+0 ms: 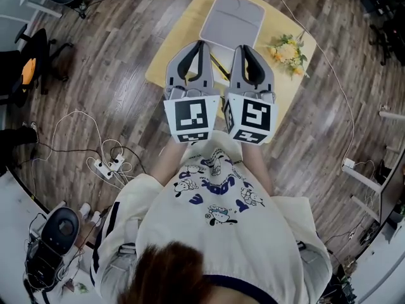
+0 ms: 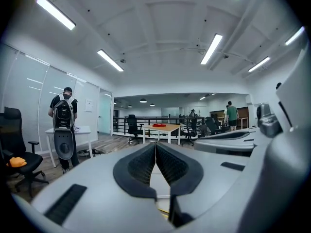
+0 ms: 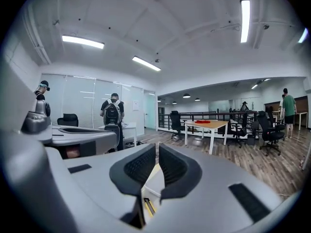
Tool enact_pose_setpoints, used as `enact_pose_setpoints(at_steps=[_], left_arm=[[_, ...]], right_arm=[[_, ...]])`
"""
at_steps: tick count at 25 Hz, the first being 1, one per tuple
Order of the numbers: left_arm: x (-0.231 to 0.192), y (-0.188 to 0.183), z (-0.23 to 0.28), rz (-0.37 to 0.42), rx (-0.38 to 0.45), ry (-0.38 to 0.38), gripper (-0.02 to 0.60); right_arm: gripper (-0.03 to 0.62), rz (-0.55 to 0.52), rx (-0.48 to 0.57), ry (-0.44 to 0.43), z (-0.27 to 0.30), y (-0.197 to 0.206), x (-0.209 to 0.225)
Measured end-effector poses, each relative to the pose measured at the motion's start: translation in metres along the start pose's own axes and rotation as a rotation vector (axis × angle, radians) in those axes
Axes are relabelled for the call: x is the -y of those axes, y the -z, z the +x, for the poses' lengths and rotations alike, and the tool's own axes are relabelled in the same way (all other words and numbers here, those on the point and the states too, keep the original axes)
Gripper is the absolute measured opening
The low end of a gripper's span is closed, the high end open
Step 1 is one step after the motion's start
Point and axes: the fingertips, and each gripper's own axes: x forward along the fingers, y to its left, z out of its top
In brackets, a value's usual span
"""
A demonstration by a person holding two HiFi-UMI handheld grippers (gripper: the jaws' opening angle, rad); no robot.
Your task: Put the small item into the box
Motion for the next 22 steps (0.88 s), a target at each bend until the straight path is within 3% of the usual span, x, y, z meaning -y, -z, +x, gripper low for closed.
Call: enact_pose_setpoints(at_steps=[22], left_arm=[[0.007,-0.016,-0.02,0.028,0.049,0.007,0.017]], right_arm=[[0.038,-0.032,0.078,0.0,-0.024,-0.017,-0.008]])
